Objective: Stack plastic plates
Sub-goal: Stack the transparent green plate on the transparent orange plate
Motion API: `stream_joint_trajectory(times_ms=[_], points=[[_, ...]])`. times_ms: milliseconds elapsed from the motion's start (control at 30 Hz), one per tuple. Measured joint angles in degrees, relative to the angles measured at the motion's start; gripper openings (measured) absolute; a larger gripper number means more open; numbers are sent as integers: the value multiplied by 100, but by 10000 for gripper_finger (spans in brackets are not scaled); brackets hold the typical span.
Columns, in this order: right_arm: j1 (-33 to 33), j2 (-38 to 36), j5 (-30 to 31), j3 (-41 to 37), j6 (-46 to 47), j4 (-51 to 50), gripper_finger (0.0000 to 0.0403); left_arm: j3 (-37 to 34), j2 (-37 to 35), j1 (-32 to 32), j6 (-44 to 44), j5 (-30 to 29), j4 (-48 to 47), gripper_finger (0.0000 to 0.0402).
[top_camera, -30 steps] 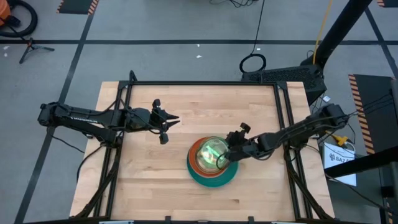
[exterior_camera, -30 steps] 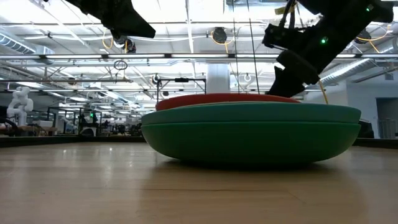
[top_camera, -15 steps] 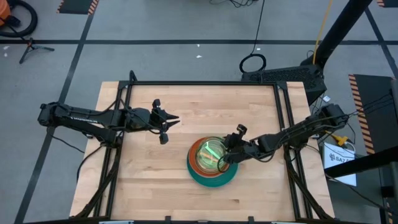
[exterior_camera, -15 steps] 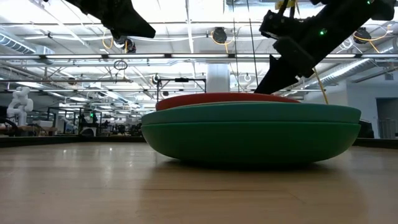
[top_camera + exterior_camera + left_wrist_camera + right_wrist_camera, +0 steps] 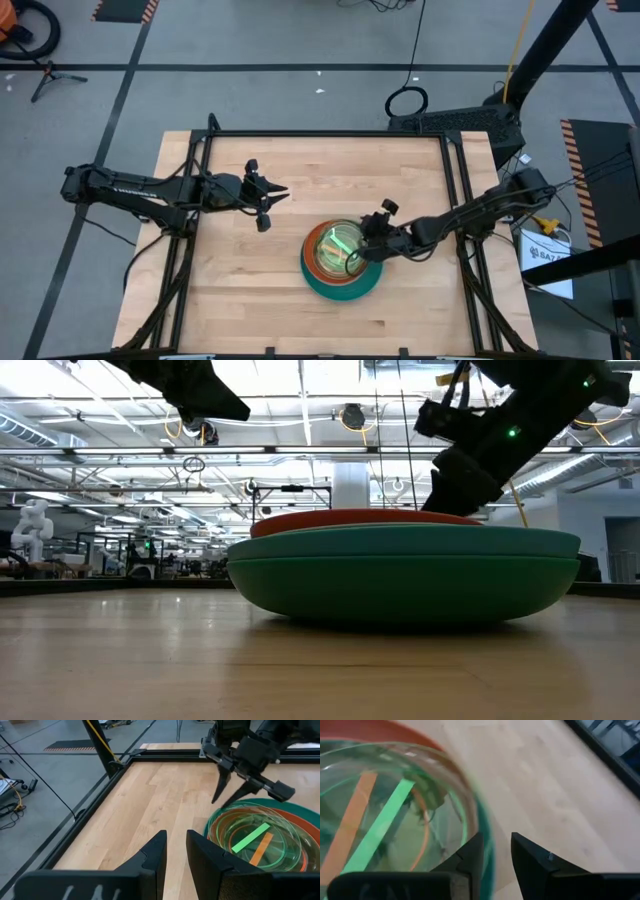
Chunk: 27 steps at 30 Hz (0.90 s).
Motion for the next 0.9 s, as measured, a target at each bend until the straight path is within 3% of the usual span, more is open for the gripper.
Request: stream_joint_trajectory(times_ms=[467, 667, 833, 900], points=[[7, 75, -783, 0, -233, 681, 93, 0, 0, 0, 24, 0, -2, 81], [3, 28, 183, 0, -437, 627, 81, 0, 0, -2, 33, 0, -3, 81], [-146, -28, 301, 0, -697, 566, 15, 0, 0, 0, 31, 1, -4, 81], [-197, -28, 238, 0, -703, 439, 7, 0, 0, -2, 36, 1, -4, 81]])
